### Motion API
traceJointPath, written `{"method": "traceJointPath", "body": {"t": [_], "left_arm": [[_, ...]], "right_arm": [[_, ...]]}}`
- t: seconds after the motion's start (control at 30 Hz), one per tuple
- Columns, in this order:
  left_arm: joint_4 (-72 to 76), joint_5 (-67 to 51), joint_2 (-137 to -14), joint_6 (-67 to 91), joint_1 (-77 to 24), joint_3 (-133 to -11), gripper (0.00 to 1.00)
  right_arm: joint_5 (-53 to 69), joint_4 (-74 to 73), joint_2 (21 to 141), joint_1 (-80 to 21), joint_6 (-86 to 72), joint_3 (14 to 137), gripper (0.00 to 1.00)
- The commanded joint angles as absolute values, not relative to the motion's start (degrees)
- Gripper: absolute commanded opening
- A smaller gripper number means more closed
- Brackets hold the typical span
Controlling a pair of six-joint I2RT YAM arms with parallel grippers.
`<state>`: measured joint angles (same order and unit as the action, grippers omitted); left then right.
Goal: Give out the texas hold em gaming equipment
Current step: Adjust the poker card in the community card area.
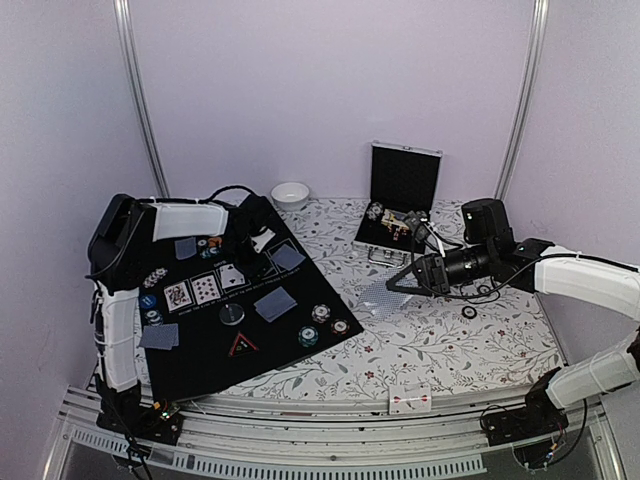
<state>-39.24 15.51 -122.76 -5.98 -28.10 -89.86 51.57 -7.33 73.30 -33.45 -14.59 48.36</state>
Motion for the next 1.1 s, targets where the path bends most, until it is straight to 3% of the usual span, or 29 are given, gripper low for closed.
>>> {"method": "traceJointPath", "body": {"t": [0.0, 0.27, 0.5, 1.07], "left_arm": [[-38.06, 15.39, -119.68, -6.48, -27.45, -88.37, 0.81], [-37.37, 7.41, -116.01, -7.56, -27.02, -86.01, 0.82], [-39.22, 13.63, -117.53, -4.04, -22.10, -88.67, 0.71], [-40.08, 16.96, -125.88, -5.96, -21.61, -93.88, 0.72]], "right_arm": [[52.22, -6.42, 72.62, -33.49, -14.95, 48.04, 0.02], [52.17, -6.42, 72.34, -33.49, -14.99, 47.88, 0.02], [52.14, -6.46, 72.13, -33.51, -14.94, 47.81, 0.02], [51.63, -6.66, 71.64, -33.50, -15.16, 47.87, 0.02]]}}
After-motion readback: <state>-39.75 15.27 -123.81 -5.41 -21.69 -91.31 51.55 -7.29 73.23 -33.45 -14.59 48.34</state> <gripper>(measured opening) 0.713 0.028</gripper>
